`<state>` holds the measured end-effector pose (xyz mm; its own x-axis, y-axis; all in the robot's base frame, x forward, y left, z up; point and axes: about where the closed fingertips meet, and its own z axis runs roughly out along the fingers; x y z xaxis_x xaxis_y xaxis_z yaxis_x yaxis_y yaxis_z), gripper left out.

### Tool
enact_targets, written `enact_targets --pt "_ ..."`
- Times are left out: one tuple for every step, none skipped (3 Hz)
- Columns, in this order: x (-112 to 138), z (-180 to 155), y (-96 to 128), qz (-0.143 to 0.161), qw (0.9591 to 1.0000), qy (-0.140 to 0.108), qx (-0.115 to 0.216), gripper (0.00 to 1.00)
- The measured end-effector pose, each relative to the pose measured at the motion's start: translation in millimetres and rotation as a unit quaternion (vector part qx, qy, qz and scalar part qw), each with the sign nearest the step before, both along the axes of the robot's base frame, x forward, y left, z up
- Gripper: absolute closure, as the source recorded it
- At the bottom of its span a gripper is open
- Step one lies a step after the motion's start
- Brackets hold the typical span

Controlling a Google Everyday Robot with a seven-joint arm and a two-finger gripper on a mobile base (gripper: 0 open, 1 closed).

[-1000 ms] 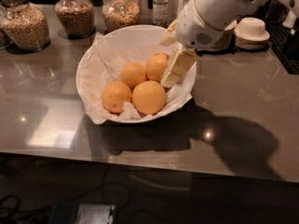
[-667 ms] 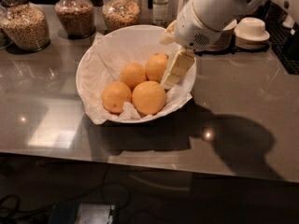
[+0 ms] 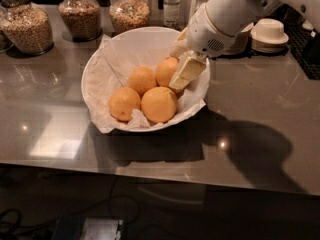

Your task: Pick orange from white bowl

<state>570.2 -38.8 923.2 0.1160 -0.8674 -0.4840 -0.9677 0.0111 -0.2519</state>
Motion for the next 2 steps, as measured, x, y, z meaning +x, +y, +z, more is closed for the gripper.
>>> enact_targets --pt "3 -12 -2 -0.005 0.9999 0.010 -0.002 0.30" --pt "7 -23 -4 -0.009 0.9998 0.016 -0.008 0.30"
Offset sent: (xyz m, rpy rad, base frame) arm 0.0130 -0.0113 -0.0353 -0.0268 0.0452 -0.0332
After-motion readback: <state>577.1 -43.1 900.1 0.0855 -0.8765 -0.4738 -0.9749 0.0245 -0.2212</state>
